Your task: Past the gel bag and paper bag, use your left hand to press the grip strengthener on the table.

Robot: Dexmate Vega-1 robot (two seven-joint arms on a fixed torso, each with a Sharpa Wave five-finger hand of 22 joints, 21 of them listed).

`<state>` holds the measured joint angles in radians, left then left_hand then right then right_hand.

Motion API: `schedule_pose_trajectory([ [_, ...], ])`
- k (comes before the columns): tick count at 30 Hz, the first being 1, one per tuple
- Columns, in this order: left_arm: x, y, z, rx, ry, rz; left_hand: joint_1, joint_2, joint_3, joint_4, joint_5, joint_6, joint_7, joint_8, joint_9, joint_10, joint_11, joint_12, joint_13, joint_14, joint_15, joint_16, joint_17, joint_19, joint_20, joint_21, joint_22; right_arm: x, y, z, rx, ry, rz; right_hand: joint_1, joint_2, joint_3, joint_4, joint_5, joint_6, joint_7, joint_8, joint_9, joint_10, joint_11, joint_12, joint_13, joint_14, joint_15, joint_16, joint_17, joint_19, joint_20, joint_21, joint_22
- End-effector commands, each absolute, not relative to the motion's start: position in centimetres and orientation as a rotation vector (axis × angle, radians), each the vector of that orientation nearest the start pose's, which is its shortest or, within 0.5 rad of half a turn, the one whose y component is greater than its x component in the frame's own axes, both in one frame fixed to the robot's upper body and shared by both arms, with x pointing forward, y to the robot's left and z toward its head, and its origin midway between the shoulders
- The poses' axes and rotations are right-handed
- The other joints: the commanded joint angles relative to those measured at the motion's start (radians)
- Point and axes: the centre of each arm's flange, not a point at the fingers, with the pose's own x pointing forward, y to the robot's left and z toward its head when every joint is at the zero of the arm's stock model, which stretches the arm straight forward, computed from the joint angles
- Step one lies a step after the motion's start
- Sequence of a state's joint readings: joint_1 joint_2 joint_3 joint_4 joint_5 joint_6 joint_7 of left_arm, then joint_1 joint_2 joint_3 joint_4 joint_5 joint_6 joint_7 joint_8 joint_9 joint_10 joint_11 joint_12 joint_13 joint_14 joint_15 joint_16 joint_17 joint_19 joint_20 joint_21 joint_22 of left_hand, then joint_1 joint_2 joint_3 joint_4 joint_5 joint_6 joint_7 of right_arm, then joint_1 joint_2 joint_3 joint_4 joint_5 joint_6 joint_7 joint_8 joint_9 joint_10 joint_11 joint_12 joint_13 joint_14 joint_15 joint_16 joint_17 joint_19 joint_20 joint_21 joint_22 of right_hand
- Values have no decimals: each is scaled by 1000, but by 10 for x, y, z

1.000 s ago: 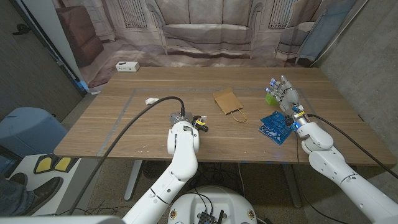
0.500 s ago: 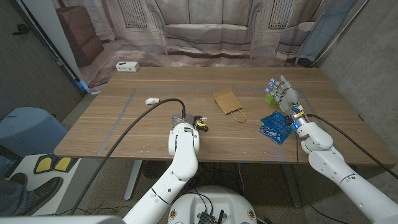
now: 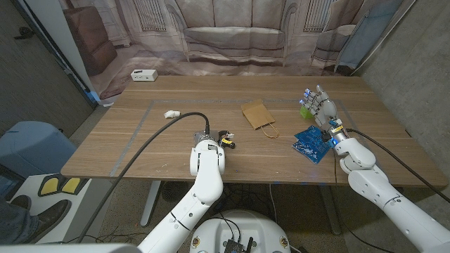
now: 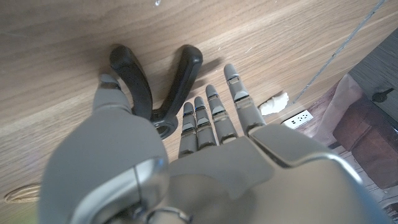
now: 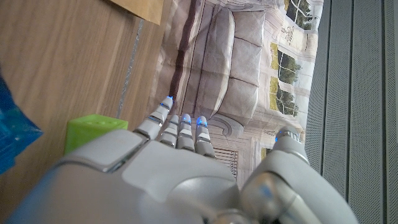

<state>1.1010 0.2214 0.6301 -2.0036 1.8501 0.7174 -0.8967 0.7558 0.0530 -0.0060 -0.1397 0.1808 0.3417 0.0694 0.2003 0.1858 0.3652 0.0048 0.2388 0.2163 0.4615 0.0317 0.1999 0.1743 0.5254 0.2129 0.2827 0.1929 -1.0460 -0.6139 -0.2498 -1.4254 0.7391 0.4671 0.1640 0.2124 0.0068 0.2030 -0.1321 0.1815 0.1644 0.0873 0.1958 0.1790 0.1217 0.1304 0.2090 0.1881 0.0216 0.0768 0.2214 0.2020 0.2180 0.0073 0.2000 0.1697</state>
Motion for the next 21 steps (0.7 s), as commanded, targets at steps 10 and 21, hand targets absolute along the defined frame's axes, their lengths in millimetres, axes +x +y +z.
schedule_pose_trajectory([
  [10,524,114,-75,1561,93,95,76,24,43,-23,12,44,14,12,4,39,11,8,2,46,7,3,2,77,-14,16,-3,595,-338,-45,52,-718,265,11,0,-4,0,4,9,2,0,6,9,4,2,3,6,3,0,6,10,2,-3,2],
  [21,524,113,-74,1580,110,124,172,38,89,-42,22,62,8,10,5,62,-4,10,3,66,-9,-1,0,102,-25,14,-7,598,-338,-45,69,-720,262,12,1,-4,0,5,14,4,1,6,13,4,2,3,12,2,1,6,14,2,-2,2],
])
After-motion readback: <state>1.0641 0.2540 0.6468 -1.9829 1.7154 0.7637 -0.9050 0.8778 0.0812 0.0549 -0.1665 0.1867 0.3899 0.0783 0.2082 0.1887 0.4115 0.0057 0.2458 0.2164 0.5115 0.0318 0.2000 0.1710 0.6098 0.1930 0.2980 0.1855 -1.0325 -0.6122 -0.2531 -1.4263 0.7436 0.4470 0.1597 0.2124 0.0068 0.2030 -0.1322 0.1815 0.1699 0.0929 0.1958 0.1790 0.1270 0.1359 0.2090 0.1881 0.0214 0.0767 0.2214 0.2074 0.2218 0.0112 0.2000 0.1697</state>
